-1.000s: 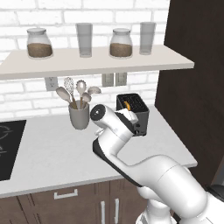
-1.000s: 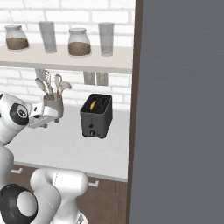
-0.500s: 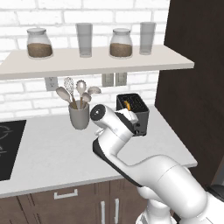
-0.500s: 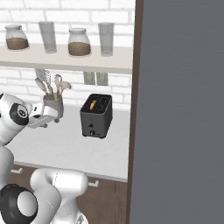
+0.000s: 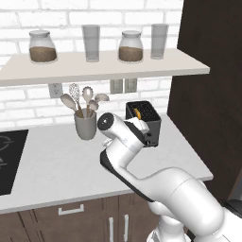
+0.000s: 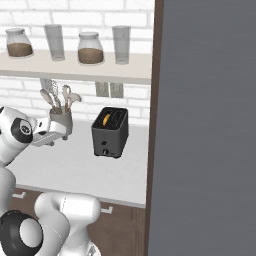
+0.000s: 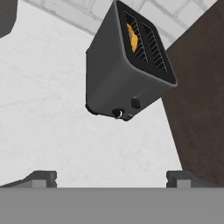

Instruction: Start the toaster. Once the lever pops up, take the bread to the plate on the dining counter.

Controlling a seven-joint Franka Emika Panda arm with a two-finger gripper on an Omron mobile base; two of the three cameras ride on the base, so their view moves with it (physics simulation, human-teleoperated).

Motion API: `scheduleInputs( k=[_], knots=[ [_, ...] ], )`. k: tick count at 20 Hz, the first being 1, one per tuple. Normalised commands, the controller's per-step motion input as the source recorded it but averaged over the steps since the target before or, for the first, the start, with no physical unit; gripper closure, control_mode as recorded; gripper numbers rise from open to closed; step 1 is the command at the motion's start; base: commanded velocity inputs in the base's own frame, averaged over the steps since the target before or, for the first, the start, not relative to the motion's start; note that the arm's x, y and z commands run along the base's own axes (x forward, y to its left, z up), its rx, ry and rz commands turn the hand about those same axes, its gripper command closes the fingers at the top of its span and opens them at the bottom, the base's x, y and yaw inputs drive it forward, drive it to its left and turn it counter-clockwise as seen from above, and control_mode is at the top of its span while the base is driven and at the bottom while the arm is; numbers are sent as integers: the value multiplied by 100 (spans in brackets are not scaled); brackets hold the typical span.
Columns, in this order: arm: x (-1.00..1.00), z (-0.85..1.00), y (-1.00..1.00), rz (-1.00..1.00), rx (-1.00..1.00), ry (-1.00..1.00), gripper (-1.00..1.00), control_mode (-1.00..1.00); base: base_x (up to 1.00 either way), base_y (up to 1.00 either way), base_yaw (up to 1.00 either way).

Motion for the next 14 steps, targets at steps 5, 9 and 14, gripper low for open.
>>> scheduleInputs(
  k=[5, 9, 14],
  knots=[
    [0, 0, 0, 0, 0, 0, -100, -100, 0, 0, 0],
    [0, 0, 0, 0, 0, 0, -100, -100, 0, 0, 0],
    [0, 0, 0, 0, 0, 0, -100, -100, 0, 0, 0]
  ],
)
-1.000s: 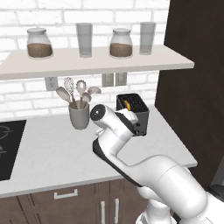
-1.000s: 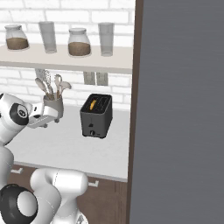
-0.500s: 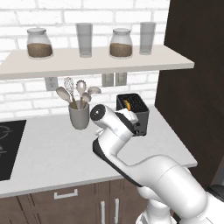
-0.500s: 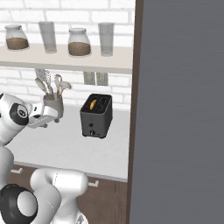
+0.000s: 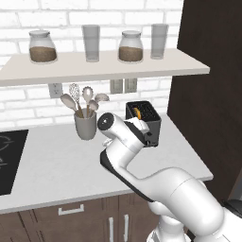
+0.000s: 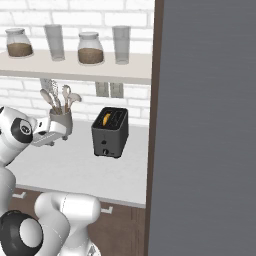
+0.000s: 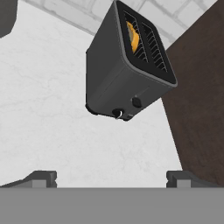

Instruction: Start the toaster. Once the lever pops up, take the bread to the plate on the dining counter.

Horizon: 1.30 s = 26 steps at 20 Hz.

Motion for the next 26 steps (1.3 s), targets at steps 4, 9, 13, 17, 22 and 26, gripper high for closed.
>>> scheduleInputs(
  k=[4, 9, 13, 17, 22, 26],
  knots=[
    [0, 0, 0, 0, 0, 0, -100, -100, 0, 0, 0],
    [0, 0, 0, 0, 0, 0, -100, -100, 0, 0, 0],
    [0, 0, 0, 0, 0, 0, -100, -100, 0, 0, 0],
    [0, 0, 0, 0, 0, 0, -100, -100, 0, 0, 0],
    [0, 0, 0, 0, 0, 0, -100, -100, 0, 0, 0],
    [0, 0, 0, 0, 0, 0, -100, -100, 0, 0, 0]
  ],
)
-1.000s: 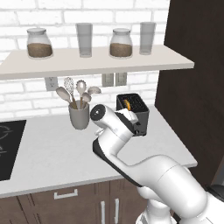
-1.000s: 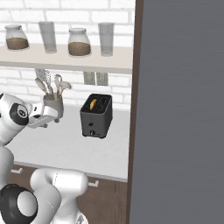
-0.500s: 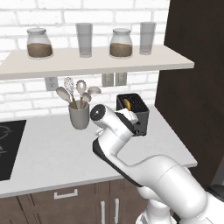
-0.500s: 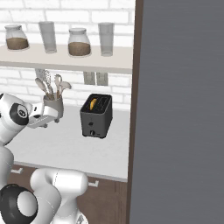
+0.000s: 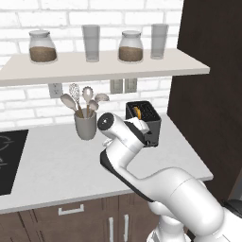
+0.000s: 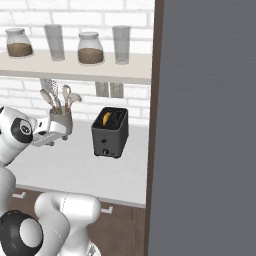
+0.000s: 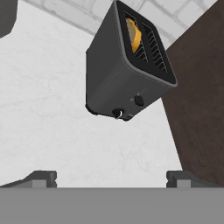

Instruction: Start the toaster. Once the lever pops up, take the bread to the plate on the dining counter.

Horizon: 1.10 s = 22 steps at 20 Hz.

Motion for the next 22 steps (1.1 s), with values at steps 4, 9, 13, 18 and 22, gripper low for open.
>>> scheduleInputs(
  k=[4, 9, 13, 18, 22],
  knots=[
    [0, 0, 0, 0, 0, 0, -100, -100, 0, 0, 0],
    [0, 0, 0, 0, 0, 0, -100, -100, 0, 0, 0],
    [0, 0, 0, 0, 0, 0, -100, -100, 0, 0, 0],
    [0, 0, 0, 0, 0, 0, -100, -100, 0, 0, 0],
    [0, 0, 0, 0, 0, 0, -100, -100, 0, 0, 0]
  ],
)
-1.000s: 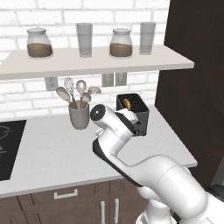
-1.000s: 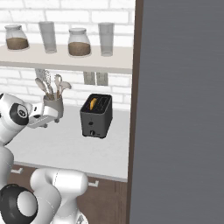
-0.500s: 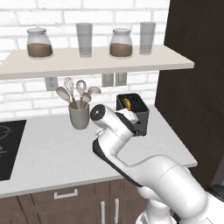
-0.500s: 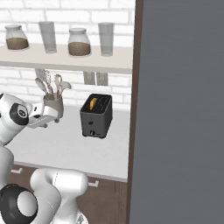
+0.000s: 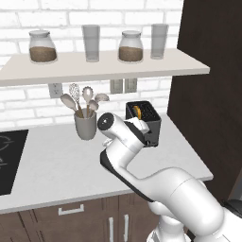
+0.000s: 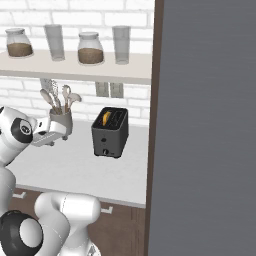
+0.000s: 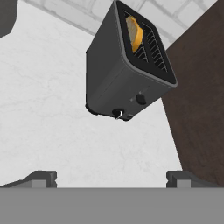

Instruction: Start the toaster. Once the lever pops up, take the bread to the plate on the dining counter.

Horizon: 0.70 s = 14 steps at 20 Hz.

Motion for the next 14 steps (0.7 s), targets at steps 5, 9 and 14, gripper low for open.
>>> scheduleInputs(
  k=[5, 9, 14],
  knots=[
    [0, 0, 0, 0, 0, 0, -100, -100, 0, 0, 0],
    [0, 0, 0, 0, 0, 0, -100, -100, 0, 0, 0],
    [0, 0, 0, 0, 0, 0, -100, -100, 0, 0, 0]
  ],
)
